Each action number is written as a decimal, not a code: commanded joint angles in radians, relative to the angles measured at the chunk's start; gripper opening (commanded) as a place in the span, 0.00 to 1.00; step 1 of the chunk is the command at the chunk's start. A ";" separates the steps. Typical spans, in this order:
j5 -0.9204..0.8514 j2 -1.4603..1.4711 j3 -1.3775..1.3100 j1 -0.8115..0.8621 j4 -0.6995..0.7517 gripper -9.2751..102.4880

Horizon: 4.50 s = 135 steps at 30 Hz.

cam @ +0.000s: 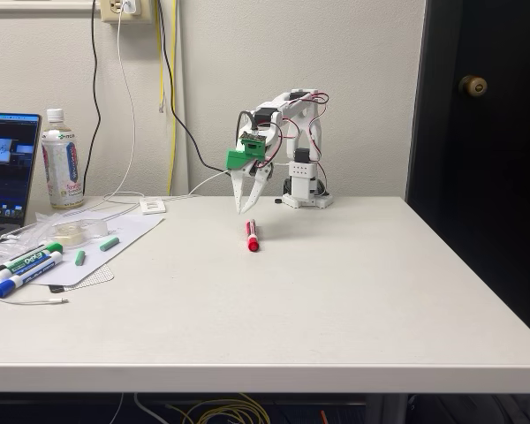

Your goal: Pick up the red marker.

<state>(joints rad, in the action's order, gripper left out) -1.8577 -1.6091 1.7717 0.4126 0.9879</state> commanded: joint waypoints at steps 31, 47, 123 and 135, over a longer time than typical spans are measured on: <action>-0.035 0.103 0.005 0.052 -0.063 0.29; -0.034 0.166 0.009 0.057 -0.095 0.29; 0.592 -0.048 -0.132 -0.107 -0.023 0.25; 1.333 -0.121 -0.124 -0.133 -0.196 0.23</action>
<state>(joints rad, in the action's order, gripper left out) -0.8099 -1.6659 1.6889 0.2869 0.8268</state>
